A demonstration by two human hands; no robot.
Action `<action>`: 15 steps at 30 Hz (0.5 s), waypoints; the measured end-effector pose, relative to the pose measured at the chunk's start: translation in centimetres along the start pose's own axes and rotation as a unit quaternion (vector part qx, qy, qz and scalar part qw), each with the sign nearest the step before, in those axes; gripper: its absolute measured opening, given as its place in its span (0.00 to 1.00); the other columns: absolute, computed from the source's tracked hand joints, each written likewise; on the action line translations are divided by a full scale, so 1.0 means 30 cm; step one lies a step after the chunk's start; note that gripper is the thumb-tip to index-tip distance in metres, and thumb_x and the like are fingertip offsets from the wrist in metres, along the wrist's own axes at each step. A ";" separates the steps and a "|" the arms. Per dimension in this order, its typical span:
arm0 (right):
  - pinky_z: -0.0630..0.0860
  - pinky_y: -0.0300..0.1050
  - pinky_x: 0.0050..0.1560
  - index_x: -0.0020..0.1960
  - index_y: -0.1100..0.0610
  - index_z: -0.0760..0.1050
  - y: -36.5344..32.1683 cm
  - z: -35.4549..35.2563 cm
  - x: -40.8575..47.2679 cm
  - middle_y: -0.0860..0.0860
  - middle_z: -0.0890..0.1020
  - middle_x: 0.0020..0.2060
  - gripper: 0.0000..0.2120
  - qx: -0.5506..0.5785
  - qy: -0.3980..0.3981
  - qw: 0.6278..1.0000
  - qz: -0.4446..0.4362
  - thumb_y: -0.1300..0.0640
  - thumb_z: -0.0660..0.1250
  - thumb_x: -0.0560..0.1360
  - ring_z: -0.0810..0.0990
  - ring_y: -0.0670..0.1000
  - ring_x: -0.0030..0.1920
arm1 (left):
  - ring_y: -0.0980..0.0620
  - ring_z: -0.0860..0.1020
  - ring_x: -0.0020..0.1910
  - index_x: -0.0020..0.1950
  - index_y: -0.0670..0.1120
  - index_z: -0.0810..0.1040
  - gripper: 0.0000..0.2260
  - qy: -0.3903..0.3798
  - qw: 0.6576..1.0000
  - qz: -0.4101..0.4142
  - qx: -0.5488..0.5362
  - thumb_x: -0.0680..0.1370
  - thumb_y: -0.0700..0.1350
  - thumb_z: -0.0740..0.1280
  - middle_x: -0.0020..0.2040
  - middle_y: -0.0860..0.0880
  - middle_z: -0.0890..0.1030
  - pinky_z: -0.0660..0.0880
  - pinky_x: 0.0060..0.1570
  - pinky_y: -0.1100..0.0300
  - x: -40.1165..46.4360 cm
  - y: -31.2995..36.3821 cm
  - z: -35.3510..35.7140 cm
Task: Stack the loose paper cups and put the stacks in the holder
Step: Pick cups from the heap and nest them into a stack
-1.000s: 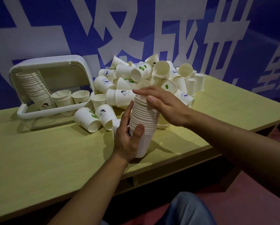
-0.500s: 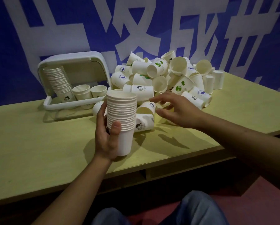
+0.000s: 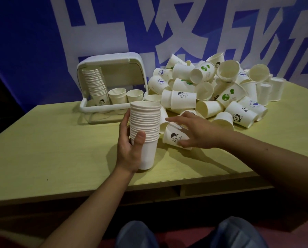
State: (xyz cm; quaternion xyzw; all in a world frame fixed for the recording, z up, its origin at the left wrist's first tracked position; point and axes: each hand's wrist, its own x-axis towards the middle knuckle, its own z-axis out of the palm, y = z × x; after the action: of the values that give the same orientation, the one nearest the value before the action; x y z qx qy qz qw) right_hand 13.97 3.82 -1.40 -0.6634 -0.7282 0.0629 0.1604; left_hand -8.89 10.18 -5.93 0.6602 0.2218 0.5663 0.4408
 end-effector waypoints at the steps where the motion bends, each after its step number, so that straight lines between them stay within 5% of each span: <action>1: 0.75 0.46 0.59 0.75 0.38 0.62 0.005 -0.005 -0.002 0.48 0.70 0.61 0.37 0.021 -0.003 1.000 0.002 0.48 0.75 0.71 0.73 0.49 0.58 | 0.57 0.77 0.65 0.74 0.60 0.62 0.38 0.000 1.000 0.001 0.002 0.70 0.74 0.67 0.66 0.62 0.78 0.76 0.60 0.62 -0.001 -0.001 0.001; 5: 0.76 0.35 0.50 0.68 0.38 0.67 0.024 -0.058 -0.030 0.49 0.70 0.57 0.32 0.109 0.090 0.990 0.011 0.51 0.77 0.69 0.74 0.44 0.52 | 0.54 0.76 0.68 0.75 0.59 0.62 0.37 -0.014 1.000 0.015 0.012 0.71 0.73 0.67 0.71 0.51 0.75 0.75 0.63 0.60 -0.002 -0.005 0.003; 7: 0.80 0.40 0.47 0.68 0.40 0.68 0.032 -0.105 -0.039 0.49 0.71 0.58 0.32 0.164 0.194 0.967 0.036 0.51 0.77 0.69 0.74 0.44 0.50 | 0.52 0.76 0.69 0.75 0.58 0.62 0.37 -0.029 0.999 0.017 0.015 0.71 0.73 0.67 0.72 0.48 0.75 0.75 0.65 0.57 -0.003 -0.008 0.005; 11: 0.82 0.40 0.43 0.69 0.42 0.65 -0.002 -0.186 -0.040 0.50 0.72 0.59 0.32 0.278 0.345 0.895 0.045 0.52 0.77 0.71 0.78 0.48 0.51 | 0.58 0.77 0.66 0.75 0.61 0.63 0.36 -0.072 0.997 0.013 0.029 0.71 0.74 0.66 0.68 0.62 0.77 0.76 0.61 0.61 0.004 0.008 0.023; 15: 0.80 0.36 0.43 0.68 0.42 0.63 -0.095 -0.204 -0.038 0.47 0.73 0.56 0.31 0.346 0.362 0.865 0.002 0.53 0.76 0.71 0.79 0.47 0.52 | 0.63 0.75 0.67 0.75 0.62 0.63 0.36 -0.114 0.993 0.011 0.042 0.71 0.74 0.65 0.67 0.70 0.74 0.72 0.59 0.69 0.019 0.021 0.051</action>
State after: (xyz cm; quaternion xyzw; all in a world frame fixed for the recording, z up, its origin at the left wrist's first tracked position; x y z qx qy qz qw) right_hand 13.28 1.63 5.06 -0.5429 -0.5486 0.0667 0.6323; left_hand -7.44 9.81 -5.04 0.7408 0.1863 0.4824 0.4288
